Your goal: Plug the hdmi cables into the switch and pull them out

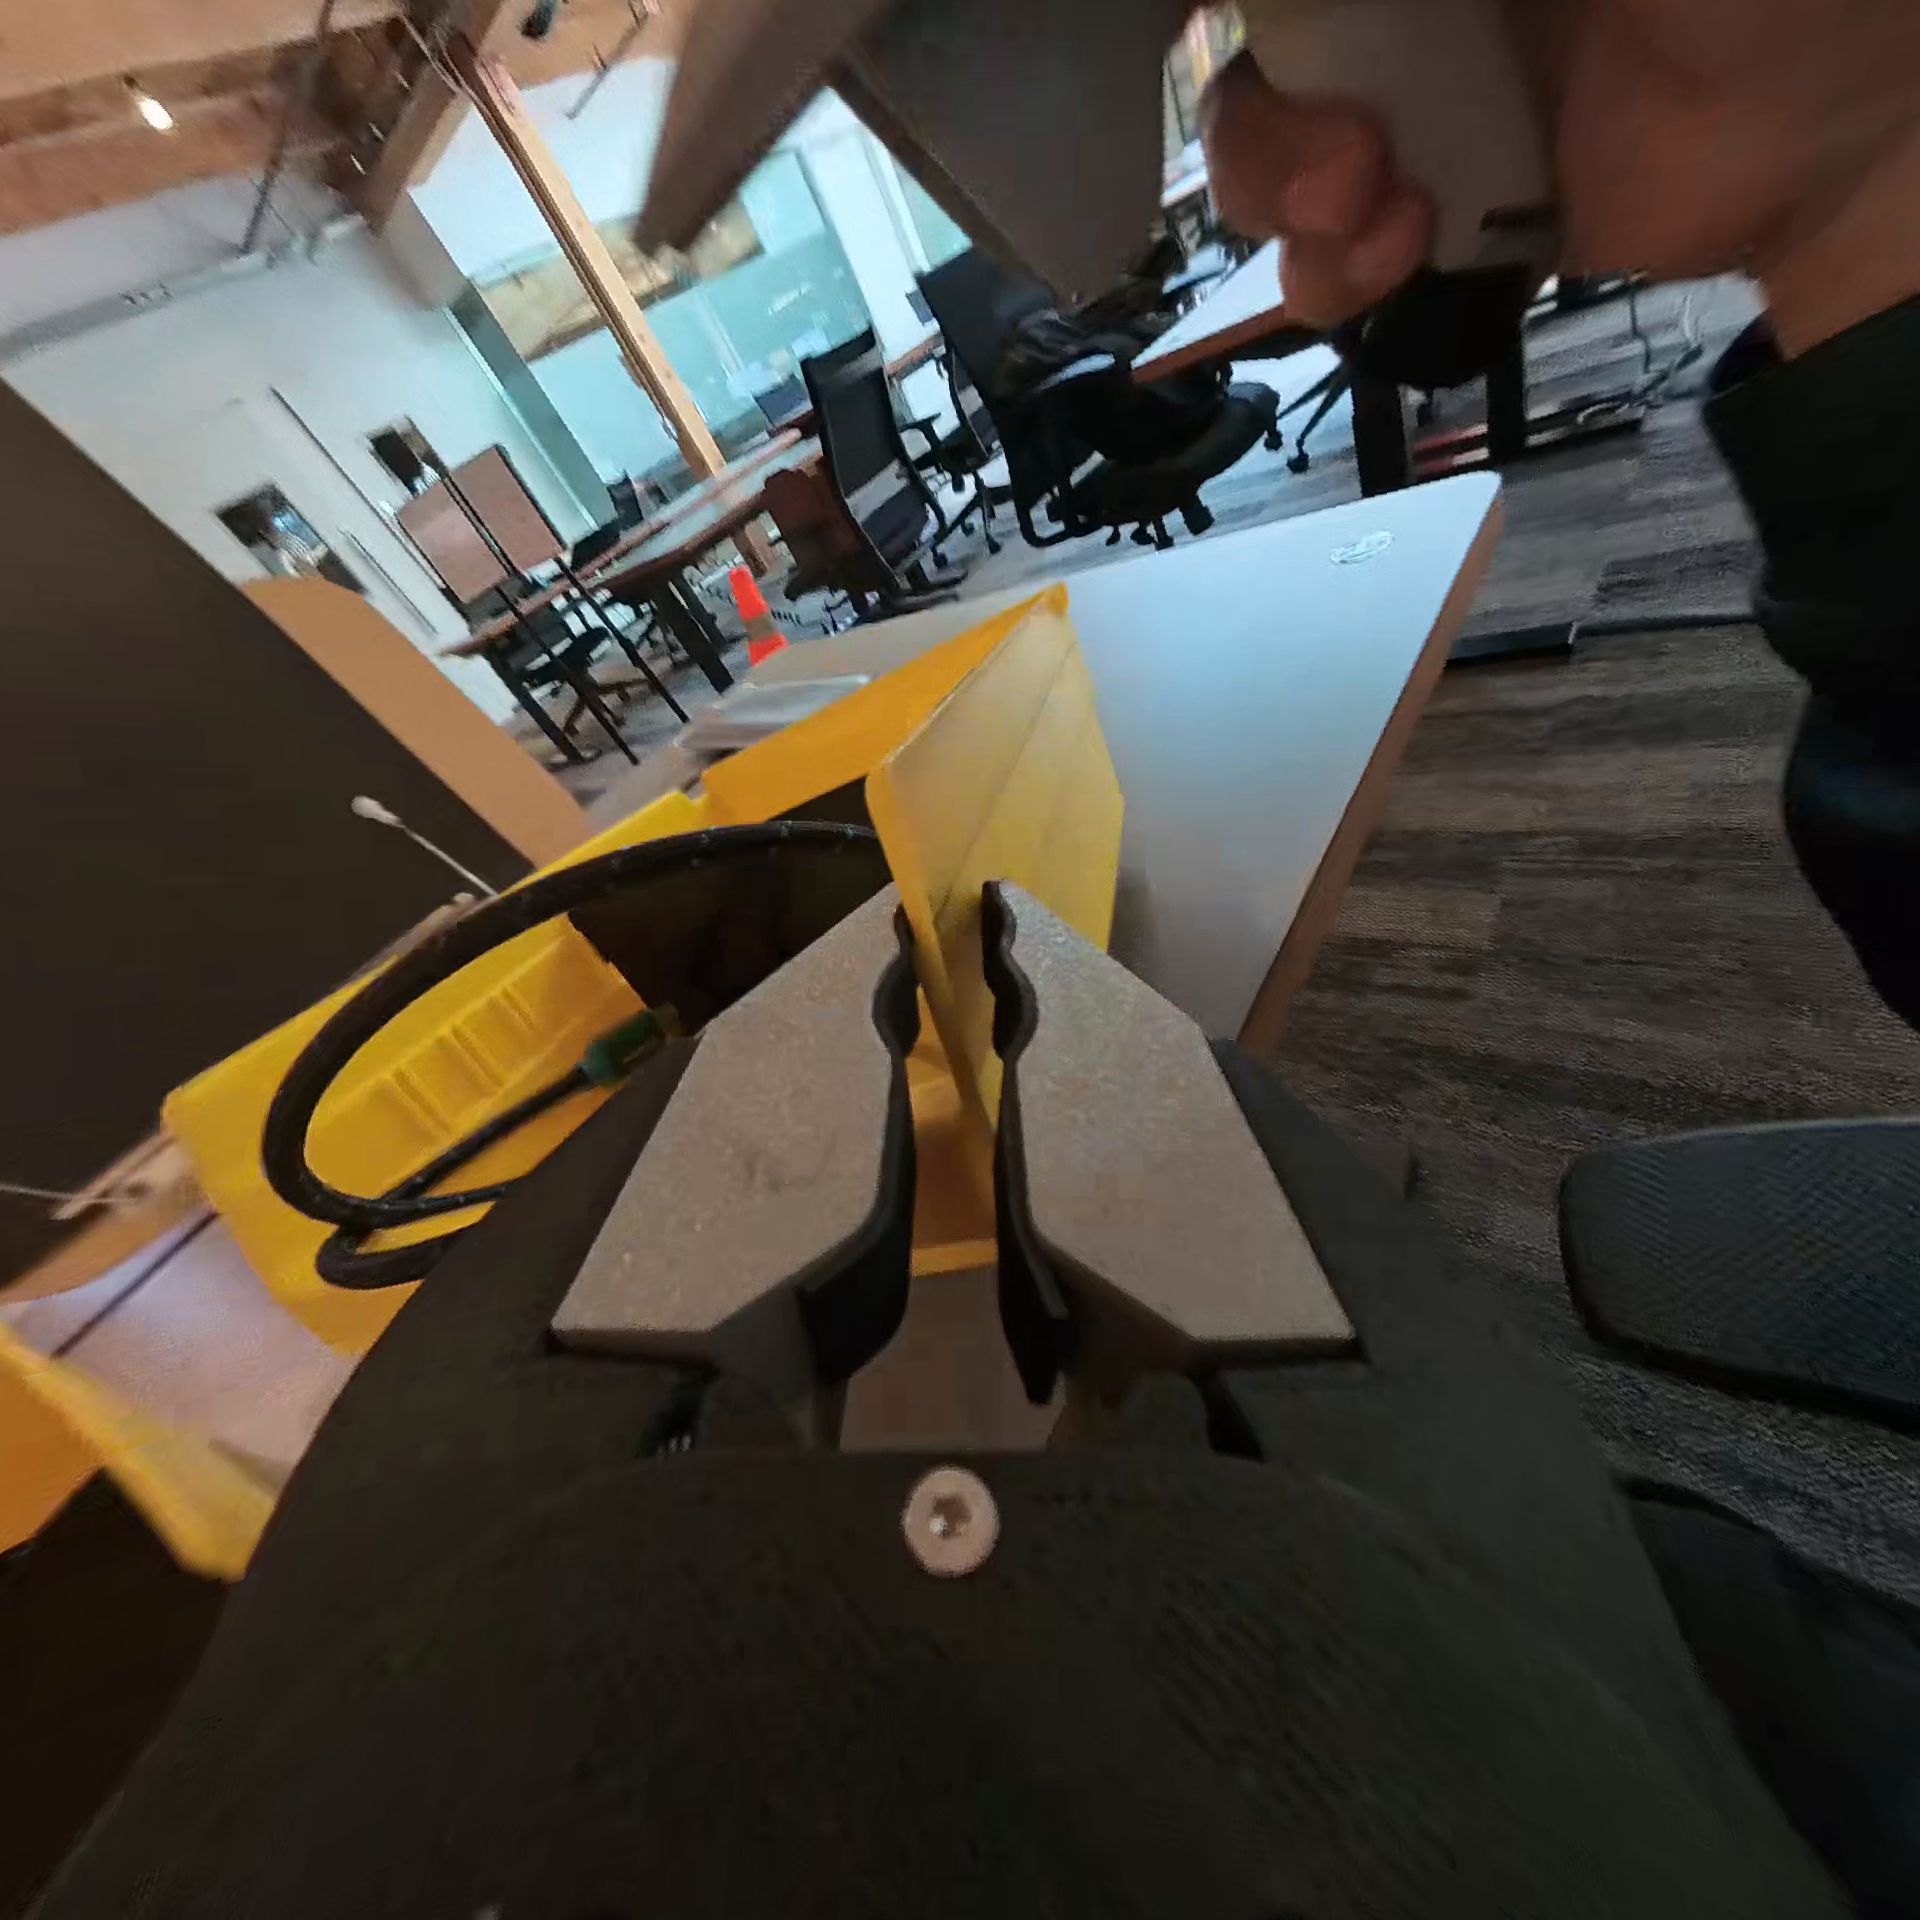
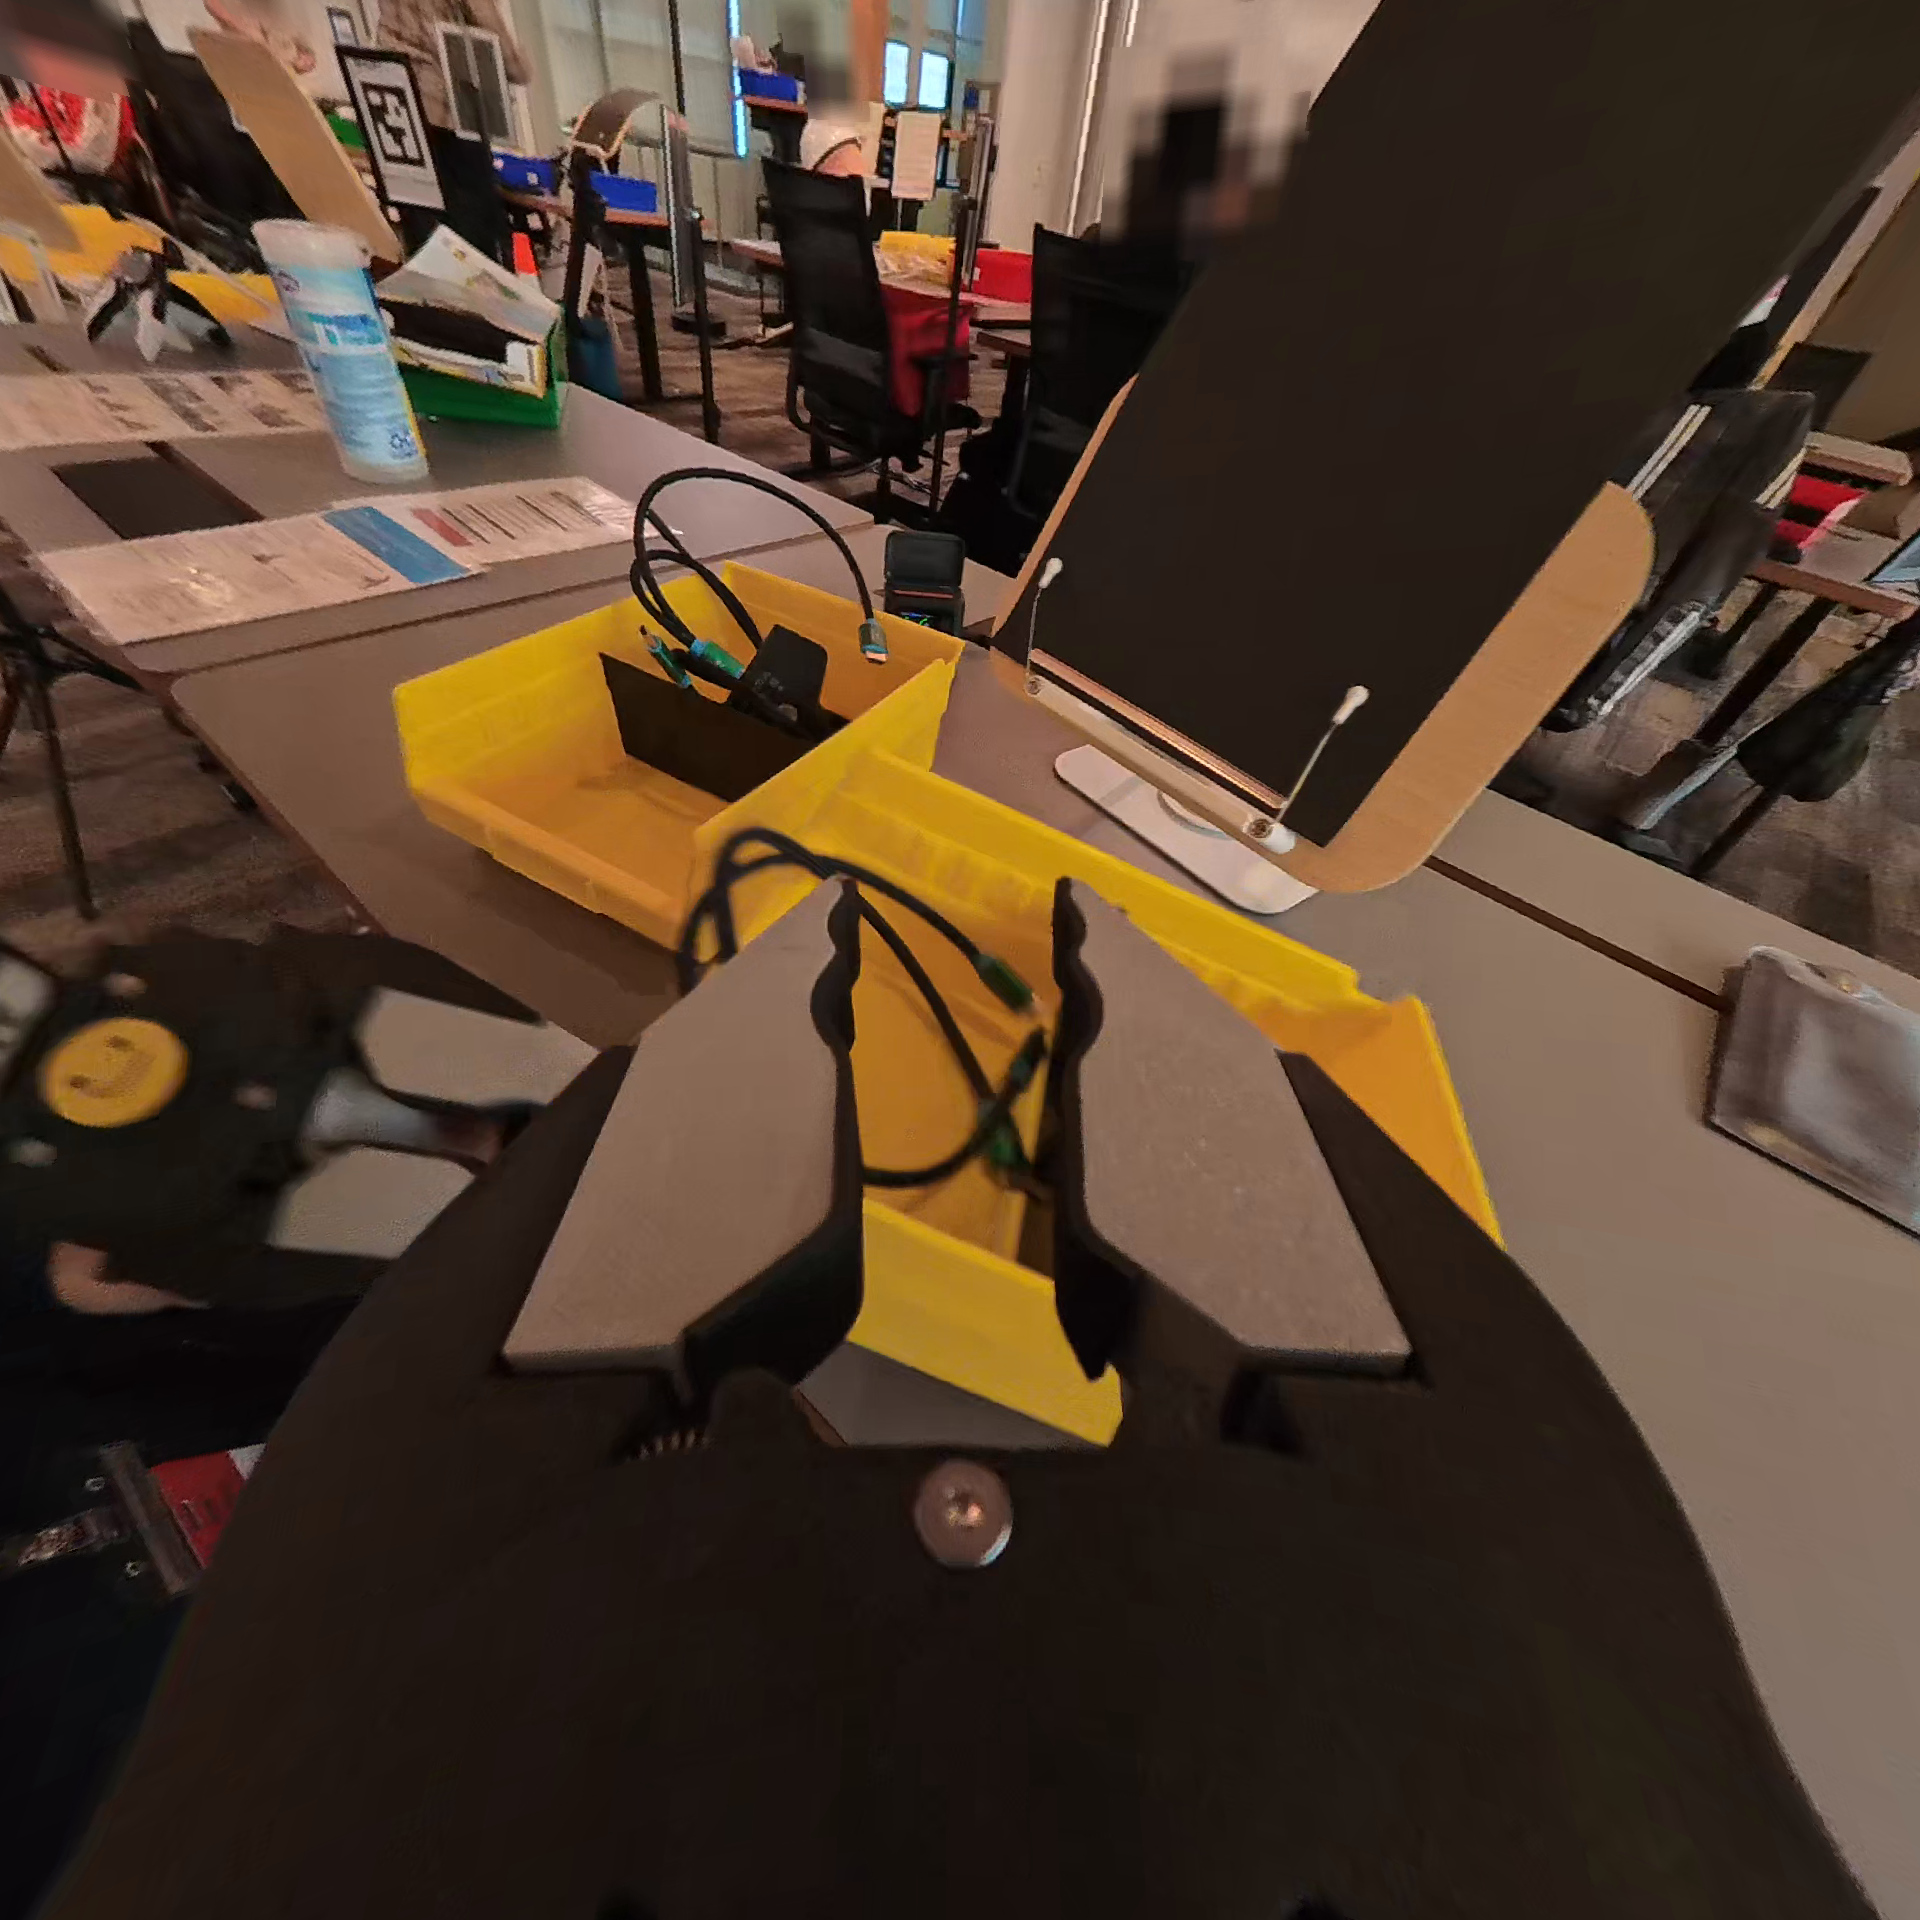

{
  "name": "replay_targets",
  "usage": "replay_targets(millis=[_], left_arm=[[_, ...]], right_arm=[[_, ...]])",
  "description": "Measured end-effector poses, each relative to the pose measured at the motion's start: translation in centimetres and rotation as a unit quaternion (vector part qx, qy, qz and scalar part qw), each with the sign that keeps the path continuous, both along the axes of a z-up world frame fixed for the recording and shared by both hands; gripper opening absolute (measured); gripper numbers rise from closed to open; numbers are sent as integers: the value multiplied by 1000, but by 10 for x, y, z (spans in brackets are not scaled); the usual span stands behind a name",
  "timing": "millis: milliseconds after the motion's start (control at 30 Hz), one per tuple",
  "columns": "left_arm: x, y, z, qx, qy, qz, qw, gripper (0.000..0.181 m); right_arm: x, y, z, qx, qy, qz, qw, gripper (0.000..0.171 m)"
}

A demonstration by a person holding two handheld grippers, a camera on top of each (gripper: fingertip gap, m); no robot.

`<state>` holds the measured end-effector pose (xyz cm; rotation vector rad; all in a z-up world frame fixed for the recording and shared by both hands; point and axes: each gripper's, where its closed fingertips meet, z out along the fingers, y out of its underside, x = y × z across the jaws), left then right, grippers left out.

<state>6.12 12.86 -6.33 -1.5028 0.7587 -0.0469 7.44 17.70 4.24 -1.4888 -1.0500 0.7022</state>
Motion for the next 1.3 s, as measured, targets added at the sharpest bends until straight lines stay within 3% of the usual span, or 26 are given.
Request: replay_targets(millis=[100, 167, 233, 367, 500, 567, 633, 700, 867, 933, 1033, 1100, 1167, 1300], left_arm=[[19, 26, -29, -24, -4, -16, 1000, 6], [23, 32, -61, -120, -4, -33, 992, 3], [16, 21, -75, -190, -31, -66, 979, 20], [-48, -4, -56, -212, -91, -52, 972, 44], [-134, -27, -24, -140, -111, 23, 984, 49], [-168, -27, -18, -128, -116, 43, 984, 42], [-198, -24, -37, -191, -112, 70, 973, 44], [-222, -23, -59, -251, -103, 93, 958, 57], [-281, -24, -103, -290, -37, 181, 939, 58], [-303, -28, -101, -254, -30, 216, 942, 55], [-342, -42, -108, -316, -77, 258, 909, 58], [-373, -53, -101, -310, -111, 286, 900, 68], [-406, -66, -87, -282, -142, 324, 892, 54], [-418, -89, -52, -243, -191, 311, 899, 56]], right_arm=[[-11, 1, -10, -1, -26, 8, 1000, 35], [-15, 6, -22, -2, -54, -1, 999, 36], [-14, 16, -37, -6, -97, -27, 995, 37], [-6, 34, -64, -5, -178, -74, 981, 39], [-18, 24, -71, -18, -192, -43, 980, 43], [-31, 7, -71, -8, -197, -7, 980, 44], [-41, -6, -76, 1, -214, 20, 977, 44], [-48, -16, -85, 4, -236, 44, 971, 45], [-66, -35, -116, -12, -293, 108, 950, 41], [-78, -48, -126, -21, -301, 155, 941, 38], [-86, -54, -140, -37, -324, 180, 928, 34], [-73, -40, -157, -38, -376, 143, 915, 34], [-46, -23, -176, -44, -441, 104, 890, 23], [10, 0, -184, -95, -472, 42, 875, 38]])
